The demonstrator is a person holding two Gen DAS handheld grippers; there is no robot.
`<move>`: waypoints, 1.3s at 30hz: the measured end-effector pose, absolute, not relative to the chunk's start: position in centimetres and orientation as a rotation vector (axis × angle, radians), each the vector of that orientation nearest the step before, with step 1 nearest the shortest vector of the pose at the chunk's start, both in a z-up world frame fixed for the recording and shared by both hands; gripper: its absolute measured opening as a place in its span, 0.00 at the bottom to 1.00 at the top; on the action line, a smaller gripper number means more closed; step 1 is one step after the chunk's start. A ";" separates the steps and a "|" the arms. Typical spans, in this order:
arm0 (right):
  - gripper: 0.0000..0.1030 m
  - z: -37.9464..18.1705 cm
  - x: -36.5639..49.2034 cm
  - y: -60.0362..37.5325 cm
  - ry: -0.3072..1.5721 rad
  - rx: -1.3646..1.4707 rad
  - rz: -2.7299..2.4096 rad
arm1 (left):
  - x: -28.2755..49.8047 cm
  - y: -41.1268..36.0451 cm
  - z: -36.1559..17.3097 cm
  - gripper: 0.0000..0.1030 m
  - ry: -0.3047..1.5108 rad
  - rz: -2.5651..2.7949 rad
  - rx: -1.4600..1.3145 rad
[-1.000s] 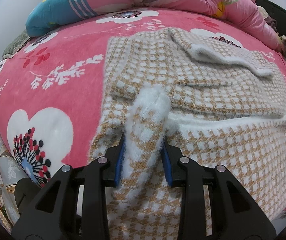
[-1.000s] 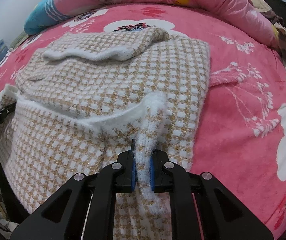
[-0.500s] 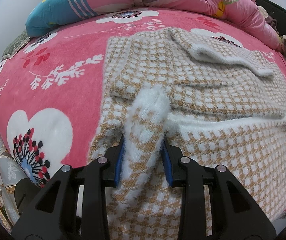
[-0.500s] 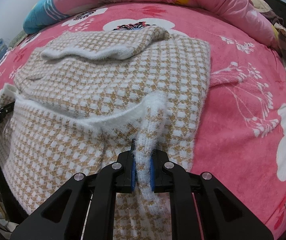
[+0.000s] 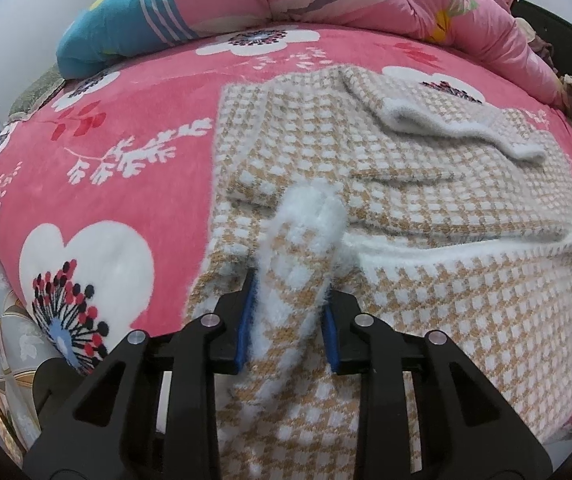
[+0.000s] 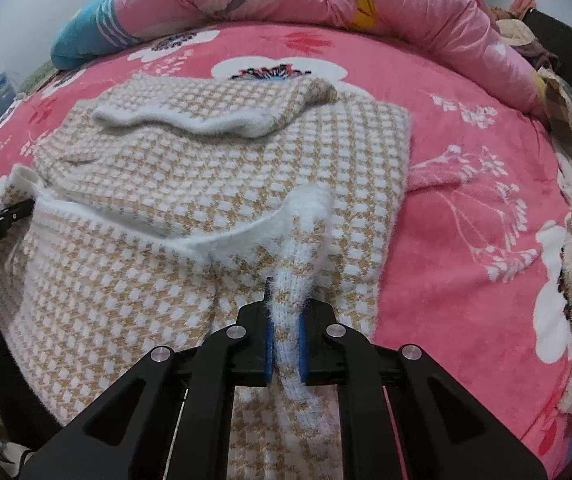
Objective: Fold large clothes
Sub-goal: 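Lift the coat edge with both grippers and fold it over the coat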
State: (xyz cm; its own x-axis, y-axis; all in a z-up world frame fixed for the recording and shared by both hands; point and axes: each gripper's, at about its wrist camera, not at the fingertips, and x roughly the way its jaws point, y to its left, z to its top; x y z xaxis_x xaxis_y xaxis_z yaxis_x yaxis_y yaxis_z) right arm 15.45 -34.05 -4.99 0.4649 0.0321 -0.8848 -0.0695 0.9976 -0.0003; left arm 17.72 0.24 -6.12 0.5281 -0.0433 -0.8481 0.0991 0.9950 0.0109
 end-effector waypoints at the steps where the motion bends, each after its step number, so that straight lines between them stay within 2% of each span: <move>1: 0.08 -4.7 15.3 -34.0 1.079 -0.039 0.062 | 17.6 0.3 -6.0 0.24 1.007 -0.083 0.060; 6: 0.08 -3.3 14.5 -33.7 1.026 -0.042 0.067 | 16.6 0.5 -5.2 0.19 0.979 -0.088 0.055; 15: 0.08 0.1 11.4 -32.6 0.922 -0.034 0.071 | 12.3 0.6 -1.7 0.14 0.819 -0.106 0.049; 27: 0.07 4.9 7.5 -32.8 0.744 0.006 0.045 | 7.6 1.0 3.5 0.10 0.619 -0.089 0.047; 33: 0.07 7.8 10.2 -33.5 0.643 -0.032 0.037 | 10.8 0.5 7.1 0.10 0.534 -0.102 0.071; 39: 0.07 9.7 18.7 -35.0 0.592 -0.021 0.047 | 20.3 -0.4 8.6 0.10 0.534 -0.123 0.075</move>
State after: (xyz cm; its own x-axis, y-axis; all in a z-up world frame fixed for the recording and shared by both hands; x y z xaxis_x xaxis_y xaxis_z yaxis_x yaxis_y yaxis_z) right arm 18.72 -35.04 9.69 0.8288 0.0387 -0.5583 -0.0506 0.9987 -0.0058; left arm 20.31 -0.37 8.64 0.8536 -0.0973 -0.5117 0.1361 0.9899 0.0388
